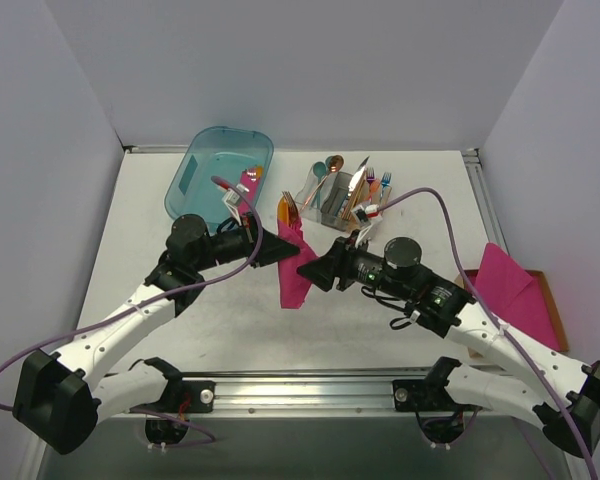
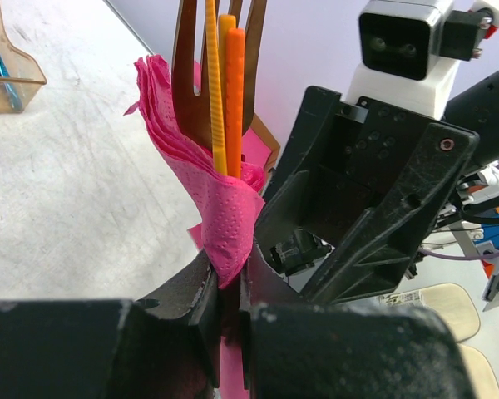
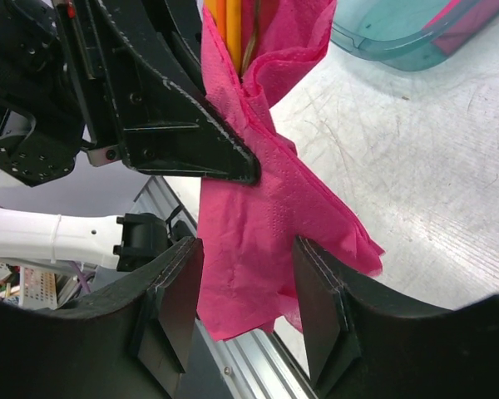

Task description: Place the utensils on the paper napkin and roll it up

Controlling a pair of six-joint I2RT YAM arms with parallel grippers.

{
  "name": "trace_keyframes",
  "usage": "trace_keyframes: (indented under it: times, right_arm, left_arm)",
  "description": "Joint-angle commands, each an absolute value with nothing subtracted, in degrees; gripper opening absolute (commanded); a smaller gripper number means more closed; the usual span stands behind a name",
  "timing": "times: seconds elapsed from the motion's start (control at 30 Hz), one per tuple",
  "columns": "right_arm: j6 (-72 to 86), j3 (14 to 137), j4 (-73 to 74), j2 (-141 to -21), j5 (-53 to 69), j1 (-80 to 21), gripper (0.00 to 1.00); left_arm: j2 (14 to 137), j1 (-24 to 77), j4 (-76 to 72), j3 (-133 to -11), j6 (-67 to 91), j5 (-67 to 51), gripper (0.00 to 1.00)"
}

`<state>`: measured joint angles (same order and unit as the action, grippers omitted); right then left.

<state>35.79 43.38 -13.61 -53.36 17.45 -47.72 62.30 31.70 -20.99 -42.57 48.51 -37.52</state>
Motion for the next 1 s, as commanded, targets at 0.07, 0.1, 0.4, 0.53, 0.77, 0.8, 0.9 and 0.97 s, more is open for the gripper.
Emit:
trace_keyframes:
  times: [0.07, 0.1, 0.4, 0.53, 0.77, 0.8, 0.9, 0.97]
  right_arm:
    - [35.6, 42.8, -17.8, -54.5, 18.7, -48.0, 0.48]
    - [35.6, 42.8, -17.8, -54.7, 18.7, -48.0, 0.48]
    - [36.3, 42.2, -20.3, -54.4, 20.3, -48.0, 0.47]
    - [37.1, 41.8, -22.2, -54.3, 22.0, -47.9, 0.46]
    - [38.4, 40.9, -25.2, -55.2, 24.5, -48.0, 0.44]
    - [38.8, 40.4, -26.1, -55.3, 25.7, -48.0, 0.44]
    - [39.8, 39.9, -28.6, -55.9, 27.0, -48.1, 0.42]
    - [40.2, 39.6, -29.9, -56.2, 27.9, -48.1, 0.41]
  left_arm:
    - [62.0, 32.2, -28.1, -43.2, 51.0, -40.0, 0.02]
    - [61.9, 32.2, -28.6, -42.9, 51.3, -40.2, 0.02]
    - [62.0, 32.9, -31.2, -42.1, 53.3, -41.1, 0.02]
    - [62.6, 33.6, -32.1, -41.8, 53.4, -40.5, 0.02]
    - [62.9, 34.3, -32.3, -42.5, 53.5, -40.1, 0.02]
    - [63.1, 34.4, -32.3, -42.5, 53.5, -40.0, 0.02]
    - [63.2, 34.6, -32.6, -42.5, 53.5, -39.7, 0.02]
    - [63.1, 34.7, -33.0, -42.5, 53.7, -39.6, 0.02]
